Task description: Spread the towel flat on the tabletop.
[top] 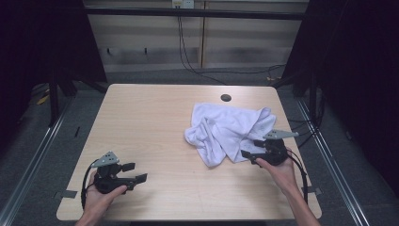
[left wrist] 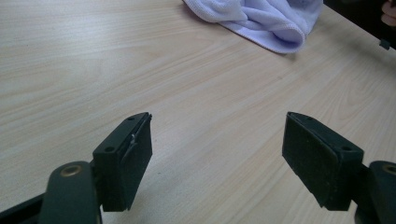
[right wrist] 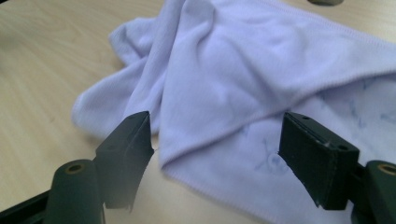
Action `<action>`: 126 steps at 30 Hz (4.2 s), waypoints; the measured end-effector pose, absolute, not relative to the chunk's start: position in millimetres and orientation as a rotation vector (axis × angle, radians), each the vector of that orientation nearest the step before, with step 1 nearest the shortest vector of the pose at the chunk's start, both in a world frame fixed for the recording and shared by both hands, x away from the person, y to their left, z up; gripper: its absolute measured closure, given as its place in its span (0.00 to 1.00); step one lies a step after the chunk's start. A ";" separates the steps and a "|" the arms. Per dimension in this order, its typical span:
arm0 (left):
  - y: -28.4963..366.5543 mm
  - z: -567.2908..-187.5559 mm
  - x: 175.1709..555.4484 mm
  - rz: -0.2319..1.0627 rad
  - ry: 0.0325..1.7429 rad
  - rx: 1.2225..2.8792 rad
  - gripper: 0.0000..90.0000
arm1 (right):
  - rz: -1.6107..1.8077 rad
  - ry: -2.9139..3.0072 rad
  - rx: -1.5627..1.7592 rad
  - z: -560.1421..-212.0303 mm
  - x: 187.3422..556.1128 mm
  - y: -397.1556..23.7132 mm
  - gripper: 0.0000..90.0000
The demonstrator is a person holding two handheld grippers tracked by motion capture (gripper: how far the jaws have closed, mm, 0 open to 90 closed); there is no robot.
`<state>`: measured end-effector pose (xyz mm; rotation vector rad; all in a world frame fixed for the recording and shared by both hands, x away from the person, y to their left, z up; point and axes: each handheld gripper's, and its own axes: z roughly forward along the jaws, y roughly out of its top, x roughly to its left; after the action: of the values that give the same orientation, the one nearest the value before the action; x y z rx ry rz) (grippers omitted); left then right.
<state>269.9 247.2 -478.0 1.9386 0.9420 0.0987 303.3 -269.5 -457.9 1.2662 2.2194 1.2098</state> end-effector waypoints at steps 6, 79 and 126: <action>248.5 -477.4 270.0 0.101 0.947 1.931 0.27 | 1.167 2.231 1.302 -458.5 352.0 -269.0 0.27; 192.8 -492.8 309.7 0.135 0.892 2.144 1.00 | 1.202 2.406 1.292 -479.5 313.8 -225.0 0.57; 69.2 -490.5 301.5 -0.083 0.507 2.289 0.29 | 1.178 2.633 1.096 -494.5 267.2 -183.9 0.98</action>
<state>301.5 69.2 -490.5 2.2891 0.5065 -0.0830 267.2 -183.9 -494.5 1.0959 2.6329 1.1780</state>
